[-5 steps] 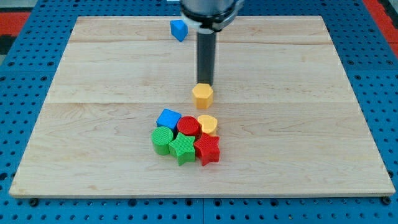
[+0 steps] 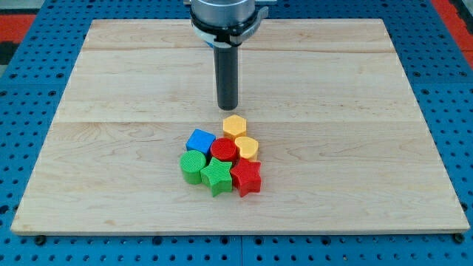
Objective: Move your arm towards the blue triangle
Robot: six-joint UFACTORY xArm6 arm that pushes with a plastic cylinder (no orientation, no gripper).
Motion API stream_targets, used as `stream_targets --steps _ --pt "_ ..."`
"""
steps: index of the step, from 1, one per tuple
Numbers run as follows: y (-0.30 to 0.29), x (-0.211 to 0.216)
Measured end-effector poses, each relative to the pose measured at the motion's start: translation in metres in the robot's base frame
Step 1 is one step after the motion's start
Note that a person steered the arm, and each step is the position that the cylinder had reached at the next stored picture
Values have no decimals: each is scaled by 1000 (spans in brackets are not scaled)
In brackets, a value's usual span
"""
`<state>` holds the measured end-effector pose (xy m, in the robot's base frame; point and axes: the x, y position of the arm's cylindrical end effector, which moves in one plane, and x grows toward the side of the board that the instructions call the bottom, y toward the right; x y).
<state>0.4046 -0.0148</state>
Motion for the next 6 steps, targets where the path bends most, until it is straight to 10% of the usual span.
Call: stream_targets --steps 6 --pt "142 -203"
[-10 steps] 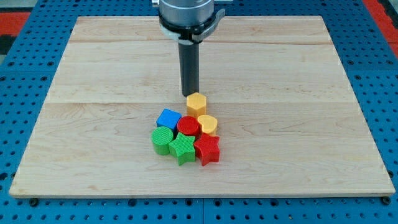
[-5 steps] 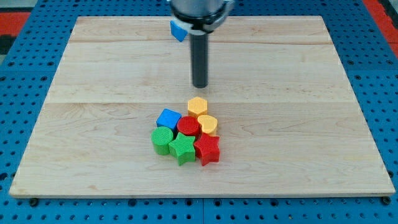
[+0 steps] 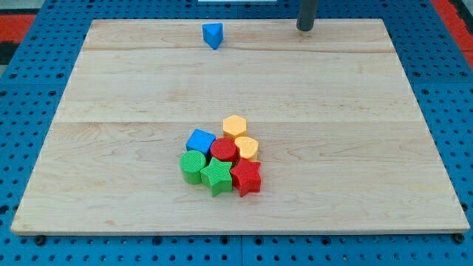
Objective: Move your arm towards the blue triangle
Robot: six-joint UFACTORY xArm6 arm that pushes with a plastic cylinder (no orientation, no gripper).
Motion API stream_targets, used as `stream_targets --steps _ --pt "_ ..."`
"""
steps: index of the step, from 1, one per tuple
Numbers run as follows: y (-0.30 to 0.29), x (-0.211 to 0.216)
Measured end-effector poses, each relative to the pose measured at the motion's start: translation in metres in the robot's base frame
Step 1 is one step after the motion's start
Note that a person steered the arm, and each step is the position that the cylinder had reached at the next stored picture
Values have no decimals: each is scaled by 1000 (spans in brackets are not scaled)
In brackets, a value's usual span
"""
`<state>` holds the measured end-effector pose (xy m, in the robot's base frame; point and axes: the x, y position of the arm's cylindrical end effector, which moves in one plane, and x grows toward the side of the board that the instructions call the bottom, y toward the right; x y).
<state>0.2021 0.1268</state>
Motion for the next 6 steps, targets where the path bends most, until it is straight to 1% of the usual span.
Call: stream_targets --steps 1,3,4,6 --pt "-5 -10" --pt "-128 -9" --pt "-157 -10" --pt "-173 -9"
